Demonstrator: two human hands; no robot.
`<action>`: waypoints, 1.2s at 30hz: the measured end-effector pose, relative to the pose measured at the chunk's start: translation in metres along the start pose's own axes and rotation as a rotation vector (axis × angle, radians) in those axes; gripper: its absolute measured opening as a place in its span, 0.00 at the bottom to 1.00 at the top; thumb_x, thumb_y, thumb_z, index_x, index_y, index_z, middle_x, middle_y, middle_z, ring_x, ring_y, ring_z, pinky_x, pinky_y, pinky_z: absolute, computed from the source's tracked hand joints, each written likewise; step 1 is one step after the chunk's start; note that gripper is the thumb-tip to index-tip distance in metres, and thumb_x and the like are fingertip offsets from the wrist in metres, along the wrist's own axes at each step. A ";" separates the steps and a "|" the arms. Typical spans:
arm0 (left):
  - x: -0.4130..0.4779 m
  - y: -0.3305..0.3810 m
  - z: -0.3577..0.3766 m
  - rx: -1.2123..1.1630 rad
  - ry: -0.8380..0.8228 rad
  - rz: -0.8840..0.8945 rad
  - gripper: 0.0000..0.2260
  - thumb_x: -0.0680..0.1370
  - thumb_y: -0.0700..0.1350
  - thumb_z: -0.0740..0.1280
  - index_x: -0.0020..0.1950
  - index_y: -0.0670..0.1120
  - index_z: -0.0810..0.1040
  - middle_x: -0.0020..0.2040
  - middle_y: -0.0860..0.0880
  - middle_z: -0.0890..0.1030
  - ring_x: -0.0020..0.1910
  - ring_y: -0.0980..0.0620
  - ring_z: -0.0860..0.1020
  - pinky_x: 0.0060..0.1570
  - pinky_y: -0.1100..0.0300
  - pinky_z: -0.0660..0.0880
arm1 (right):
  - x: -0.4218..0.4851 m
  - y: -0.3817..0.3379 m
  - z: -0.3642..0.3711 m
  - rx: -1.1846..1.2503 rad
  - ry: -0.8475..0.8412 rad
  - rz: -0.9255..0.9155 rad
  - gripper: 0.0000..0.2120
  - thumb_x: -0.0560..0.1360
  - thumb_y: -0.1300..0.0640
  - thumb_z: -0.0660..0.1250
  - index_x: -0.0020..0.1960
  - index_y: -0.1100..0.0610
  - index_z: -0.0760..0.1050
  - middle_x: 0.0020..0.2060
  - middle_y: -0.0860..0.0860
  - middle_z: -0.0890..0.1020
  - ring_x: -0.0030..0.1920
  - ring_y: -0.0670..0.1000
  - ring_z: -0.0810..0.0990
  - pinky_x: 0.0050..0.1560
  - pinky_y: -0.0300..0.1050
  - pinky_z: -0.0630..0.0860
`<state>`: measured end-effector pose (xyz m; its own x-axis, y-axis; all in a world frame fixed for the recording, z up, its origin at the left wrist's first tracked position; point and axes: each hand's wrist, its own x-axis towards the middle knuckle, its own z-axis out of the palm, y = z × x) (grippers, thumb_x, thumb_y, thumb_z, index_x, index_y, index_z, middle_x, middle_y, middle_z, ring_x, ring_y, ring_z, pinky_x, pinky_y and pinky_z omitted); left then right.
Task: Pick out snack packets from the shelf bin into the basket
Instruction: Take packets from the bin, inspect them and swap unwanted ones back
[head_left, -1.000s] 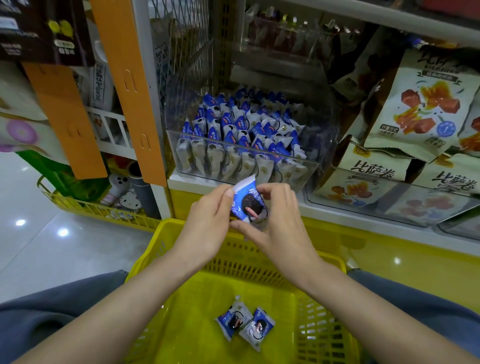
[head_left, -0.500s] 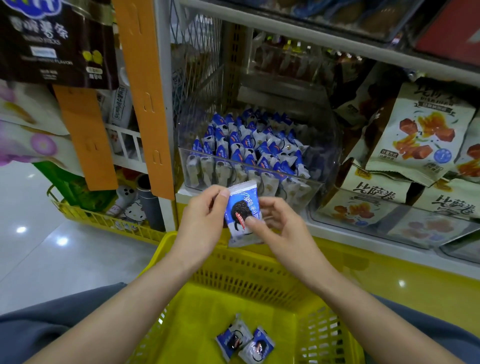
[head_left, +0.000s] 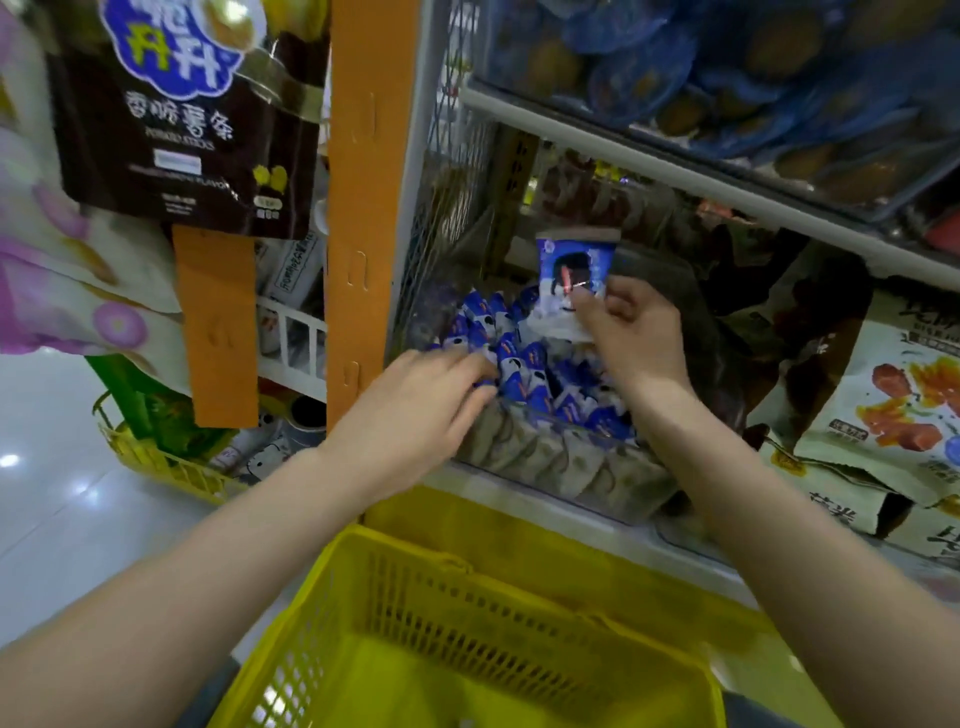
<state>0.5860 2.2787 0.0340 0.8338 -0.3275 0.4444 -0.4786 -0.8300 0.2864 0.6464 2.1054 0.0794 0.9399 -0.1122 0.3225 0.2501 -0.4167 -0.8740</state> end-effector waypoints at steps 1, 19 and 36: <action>0.000 -0.004 0.003 0.058 -0.019 0.046 0.14 0.81 0.50 0.51 0.59 0.47 0.72 0.53 0.49 0.77 0.53 0.49 0.73 0.49 0.60 0.61 | 0.019 0.002 0.012 -0.042 0.008 -0.005 0.16 0.75 0.54 0.66 0.58 0.63 0.75 0.50 0.58 0.81 0.50 0.54 0.80 0.49 0.45 0.76; 0.003 -0.024 0.012 0.124 0.107 0.181 0.14 0.78 0.46 0.55 0.42 0.46 0.79 0.35 0.50 0.80 0.34 0.50 0.77 0.38 0.59 0.68 | 0.145 0.051 0.087 -0.735 -0.366 0.148 0.18 0.73 0.51 0.68 0.57 0.63 0.76 0.55 0.59 0.79 0.44 0.52 0.75 0.33 0.39 0.66; 0.003 -0.025 0.014 0.116 0.137 0.197 0.14 0.79 0.45 0.56 0.43 0.45 0.80 0.36 0.50 0.80 0.34 0.50 0.76 0.39 0.60 0.66 | 0.138 0.050 0.080 -0.631 -0.439 0.007 0.15 0.81 0.52 0.53 0.49 0.59 0.76 0.41 0.54 0.77 0.39 0.52 0.74 0.40 0.45 0.70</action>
<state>0.6043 2.2925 0.0159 0.6784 -0.4304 0.5954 -0.5872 -0.8047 0.0873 0.8075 2.1413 0.0512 0.9800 0.1968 0.0290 0.1879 -0.8679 -0.4599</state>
